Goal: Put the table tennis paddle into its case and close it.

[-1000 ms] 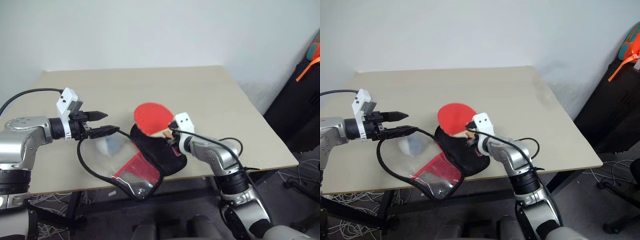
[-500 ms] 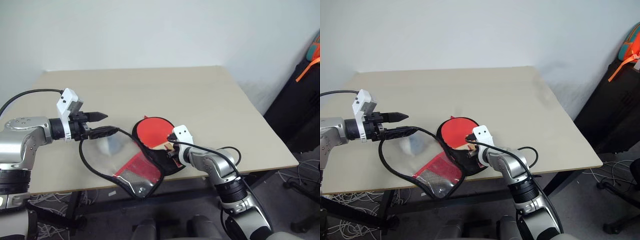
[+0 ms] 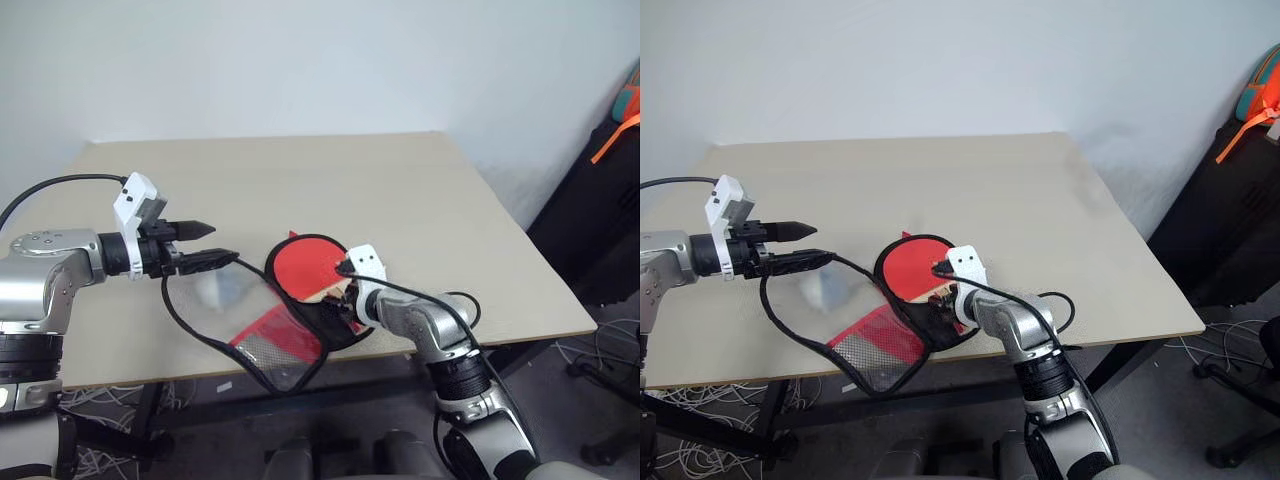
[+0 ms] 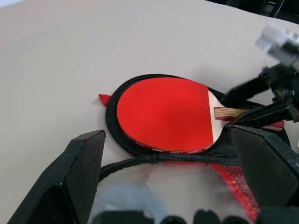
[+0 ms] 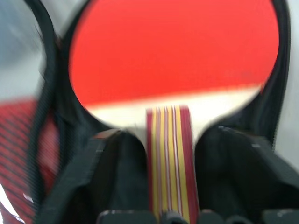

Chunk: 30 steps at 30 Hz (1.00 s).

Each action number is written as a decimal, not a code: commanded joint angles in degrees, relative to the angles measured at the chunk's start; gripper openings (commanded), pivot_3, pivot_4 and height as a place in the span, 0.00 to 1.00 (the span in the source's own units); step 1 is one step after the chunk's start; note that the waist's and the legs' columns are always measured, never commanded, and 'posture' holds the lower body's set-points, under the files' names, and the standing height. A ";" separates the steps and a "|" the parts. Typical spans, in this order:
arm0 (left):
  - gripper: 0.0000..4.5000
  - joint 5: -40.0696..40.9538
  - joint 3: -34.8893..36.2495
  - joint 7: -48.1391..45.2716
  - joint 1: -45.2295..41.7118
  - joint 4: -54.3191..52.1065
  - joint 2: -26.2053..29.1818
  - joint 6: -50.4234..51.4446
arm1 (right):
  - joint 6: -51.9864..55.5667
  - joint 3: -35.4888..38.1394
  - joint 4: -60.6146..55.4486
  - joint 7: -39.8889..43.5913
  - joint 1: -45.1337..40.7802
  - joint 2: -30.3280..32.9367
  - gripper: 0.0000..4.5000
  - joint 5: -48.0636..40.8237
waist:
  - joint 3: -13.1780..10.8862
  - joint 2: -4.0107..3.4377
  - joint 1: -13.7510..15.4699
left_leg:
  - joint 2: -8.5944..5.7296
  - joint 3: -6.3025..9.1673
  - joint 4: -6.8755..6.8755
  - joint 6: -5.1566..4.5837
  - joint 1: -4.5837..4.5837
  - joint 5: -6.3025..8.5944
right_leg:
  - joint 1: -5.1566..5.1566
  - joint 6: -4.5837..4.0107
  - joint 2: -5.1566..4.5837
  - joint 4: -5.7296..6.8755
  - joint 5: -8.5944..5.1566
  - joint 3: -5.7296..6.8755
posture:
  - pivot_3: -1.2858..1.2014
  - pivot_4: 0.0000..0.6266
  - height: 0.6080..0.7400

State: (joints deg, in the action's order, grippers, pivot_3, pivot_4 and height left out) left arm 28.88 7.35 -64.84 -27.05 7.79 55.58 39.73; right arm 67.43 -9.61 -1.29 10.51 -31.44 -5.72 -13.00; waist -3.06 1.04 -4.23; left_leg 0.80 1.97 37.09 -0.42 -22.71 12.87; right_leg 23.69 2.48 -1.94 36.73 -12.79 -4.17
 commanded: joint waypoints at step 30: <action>0.00 8.15 21.24 5.53 28.27 -5.65 -4.46 5.91 | -10.78 8.04 -10.84 28.38 -4.84 39.34 1.00 -10.29 | -0.01 0.08 0.33 | 0.02 -0.15 -0.03 0.00 0.07 0.01 | -0.01 -0.25 -0.25 -0.04 -0.14 0.08 | 0.52 0.00 0.99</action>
State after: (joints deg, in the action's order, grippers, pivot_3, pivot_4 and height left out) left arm 33.67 28.48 -59.20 1.25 8.61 51.03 43.21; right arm 57.62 -2.15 -10.96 38.76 -34.07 33.06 -22.92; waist -3.07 1.12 -3.91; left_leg 0.82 1.83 37.08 -0.42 -22.65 12.89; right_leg 23.66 2.23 -2.20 36.69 -12.93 -4.09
